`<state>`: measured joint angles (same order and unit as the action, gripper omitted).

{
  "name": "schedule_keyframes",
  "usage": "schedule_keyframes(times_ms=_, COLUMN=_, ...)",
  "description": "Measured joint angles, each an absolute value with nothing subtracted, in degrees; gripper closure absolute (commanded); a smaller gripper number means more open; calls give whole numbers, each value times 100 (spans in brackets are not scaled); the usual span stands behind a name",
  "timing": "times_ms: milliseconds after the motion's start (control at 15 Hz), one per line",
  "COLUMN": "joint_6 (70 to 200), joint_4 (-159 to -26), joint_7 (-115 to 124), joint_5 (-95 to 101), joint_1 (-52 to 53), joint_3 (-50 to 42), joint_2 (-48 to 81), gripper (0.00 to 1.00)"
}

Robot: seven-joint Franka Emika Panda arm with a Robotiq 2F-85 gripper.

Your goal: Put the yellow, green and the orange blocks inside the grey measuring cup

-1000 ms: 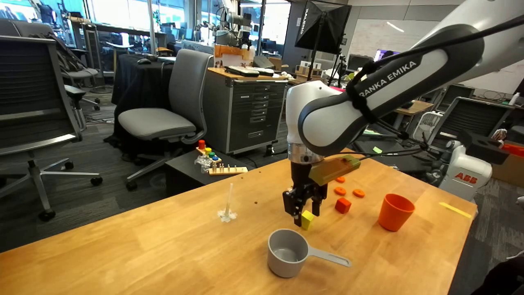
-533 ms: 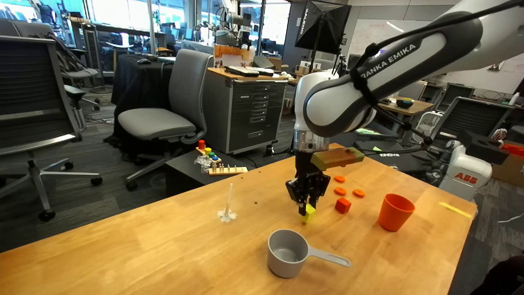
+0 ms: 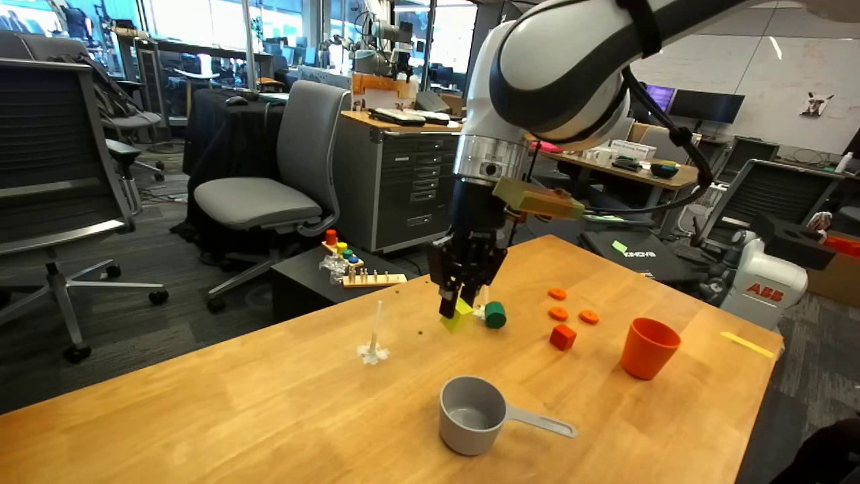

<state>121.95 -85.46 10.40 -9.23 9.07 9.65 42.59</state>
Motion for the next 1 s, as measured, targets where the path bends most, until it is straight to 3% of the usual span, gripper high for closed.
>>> schedule_keyframes(times_ms=600, joint_6=12048, joint_4=-9044, joint_7=399, joint_5=-2238, joint_1=642, joint_3=1270, joint_2=4551, gripper=91)
schedule_keyframes(times_ms=667, joint_6=12046, joint_4=-9139, joint_7=389, joint_5=-2319, joint_1=591, joint_3=1270, joint_2=4578, gripper=42)
schedule_keyframes(times_ms=733, joint_6=12042, joint_4=-9224, joint_7=386, joint_5=-2370, joint_1=546, joint_3=1270, joint_2=4592, gripper=42)
schedule_keyframes(times_ms=1000, joint_6=12047, joint_4=-9401, joint_7=388, joint_5=-2376, joint_1=490, joint_3=1225, joint_2=4583, gripper=12)
